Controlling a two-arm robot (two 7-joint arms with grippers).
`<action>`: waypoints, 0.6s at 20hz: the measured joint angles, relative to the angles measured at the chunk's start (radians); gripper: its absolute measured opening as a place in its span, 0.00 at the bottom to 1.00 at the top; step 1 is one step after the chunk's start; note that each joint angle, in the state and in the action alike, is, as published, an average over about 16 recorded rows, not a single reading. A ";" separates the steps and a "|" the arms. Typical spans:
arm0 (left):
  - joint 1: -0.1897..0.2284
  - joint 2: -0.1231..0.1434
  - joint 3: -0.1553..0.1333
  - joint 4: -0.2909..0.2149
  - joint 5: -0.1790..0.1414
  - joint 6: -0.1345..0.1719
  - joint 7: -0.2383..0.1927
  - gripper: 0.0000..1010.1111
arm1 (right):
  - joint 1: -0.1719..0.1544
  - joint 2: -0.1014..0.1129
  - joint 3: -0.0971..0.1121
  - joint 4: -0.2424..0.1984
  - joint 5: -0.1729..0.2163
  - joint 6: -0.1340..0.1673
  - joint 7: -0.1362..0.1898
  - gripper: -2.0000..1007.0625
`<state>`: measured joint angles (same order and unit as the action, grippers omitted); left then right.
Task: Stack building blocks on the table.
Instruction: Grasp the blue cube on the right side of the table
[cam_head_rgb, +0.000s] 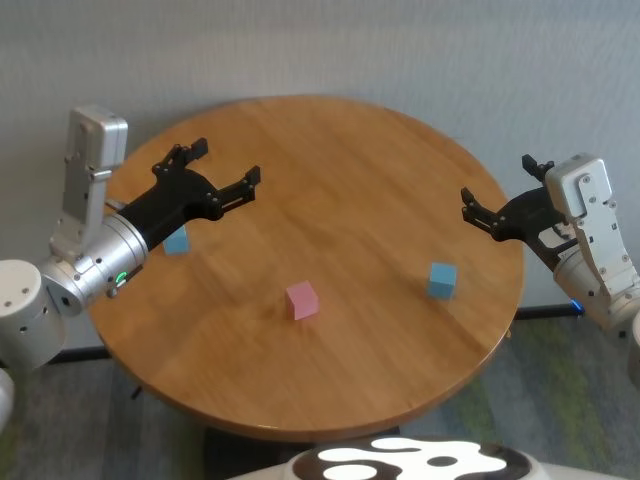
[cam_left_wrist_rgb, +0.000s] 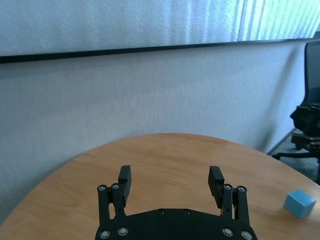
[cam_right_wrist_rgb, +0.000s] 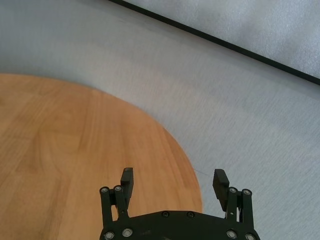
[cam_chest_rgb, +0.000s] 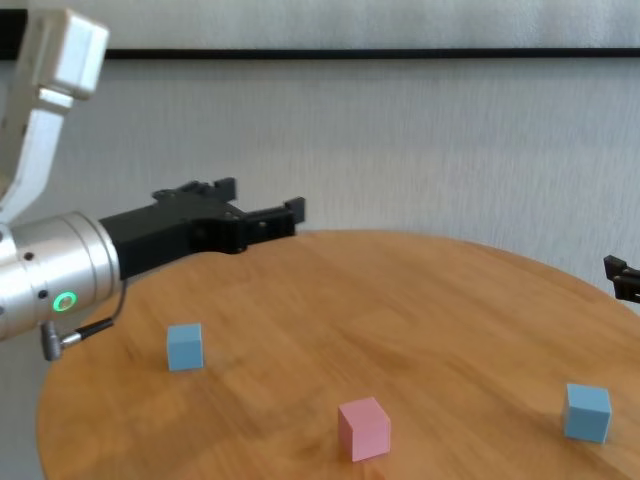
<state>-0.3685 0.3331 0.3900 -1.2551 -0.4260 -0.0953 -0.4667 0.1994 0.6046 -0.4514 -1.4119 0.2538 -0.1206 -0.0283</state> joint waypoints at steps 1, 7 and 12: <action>0.001 -0.001 -0.001 0.001 0.003 -0.007 0.002 0.99 | 0.000 0.000 0.000 0.000 0.000 0.000 0.000 1.00; 0.005 -0.003 -0.004 0.005 0.019 -0.031 0.011 0.99 | -0.001 0.006 0.004 -0.003 0.006 -0.005 0.020 1.00; 0.003 -0.002 -0.001 0.005 0.021 -0.028 0.009 0.99 | -0.002 0.031 0.017 -0.016 0.039 0.002 0.091 1.00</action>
<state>-0.3658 0.3308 0.3888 -1.2497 -0.4053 -0.1235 -0.4581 0.1975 0.6361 -0.4344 -1.4278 0.2929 -0.1186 0.0626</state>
